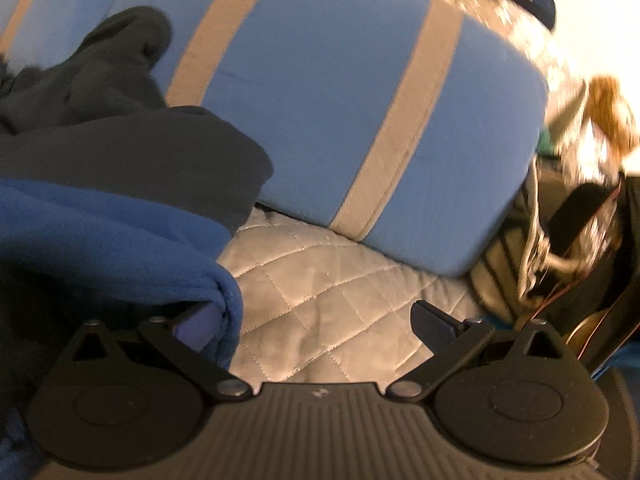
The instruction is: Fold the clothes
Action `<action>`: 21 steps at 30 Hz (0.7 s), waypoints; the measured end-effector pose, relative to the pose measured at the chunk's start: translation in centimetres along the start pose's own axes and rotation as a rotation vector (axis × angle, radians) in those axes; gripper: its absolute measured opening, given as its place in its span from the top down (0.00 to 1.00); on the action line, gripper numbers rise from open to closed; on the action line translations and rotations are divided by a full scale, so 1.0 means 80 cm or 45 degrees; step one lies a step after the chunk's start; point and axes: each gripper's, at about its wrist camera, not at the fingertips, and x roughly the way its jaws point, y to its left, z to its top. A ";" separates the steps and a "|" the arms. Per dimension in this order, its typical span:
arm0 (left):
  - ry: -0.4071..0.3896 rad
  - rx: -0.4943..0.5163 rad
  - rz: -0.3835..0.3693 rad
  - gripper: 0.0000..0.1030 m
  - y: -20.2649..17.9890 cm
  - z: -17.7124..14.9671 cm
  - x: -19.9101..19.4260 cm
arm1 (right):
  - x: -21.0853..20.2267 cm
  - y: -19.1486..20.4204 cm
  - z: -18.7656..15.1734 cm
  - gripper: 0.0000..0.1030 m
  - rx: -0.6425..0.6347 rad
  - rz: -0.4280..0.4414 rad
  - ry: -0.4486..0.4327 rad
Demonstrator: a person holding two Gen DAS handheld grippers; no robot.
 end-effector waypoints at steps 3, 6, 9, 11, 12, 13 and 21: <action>0.031 0.029 0.022 0.83 0.008 -0.009 0.017 | -0.008 0.009 0.001 0.00 -0.064 -0.036 -0.011; 0.027 0.073 0.043 0.81 0.008 -0.011 0.020 | -0.016 0.008 0.003 0.00 -0.083 -0.044 0.020; 0.026 0.068 0.053 0.80 0.006 -0.008 0.017 | -0.030 -0.007 0.006 0.00 -0.001 -0.009 0.083; 0.017 0.072 0.060 0.80 0.002 -0.006 0.013 | -0.046 -0.027 0.008 0.00 0.138 0.033 0.094; 0.016 0.070 0.065 0.80 0.000 -0.005 0.012 | -0.055 -0.037 0.008 0.00 0.240 0.075 0.094; 0.016 0.067 0.070 0.80 -0.002 -0.004 0.011 | -0.060 -0.045 0.005 0.01 0.350 0.173 0.103; -0.037 0.068 0.073 0.81 -0.013 0.006 -0.009 | -0.056 -0.033 -0.014 0.24 0.722 0.748 0.272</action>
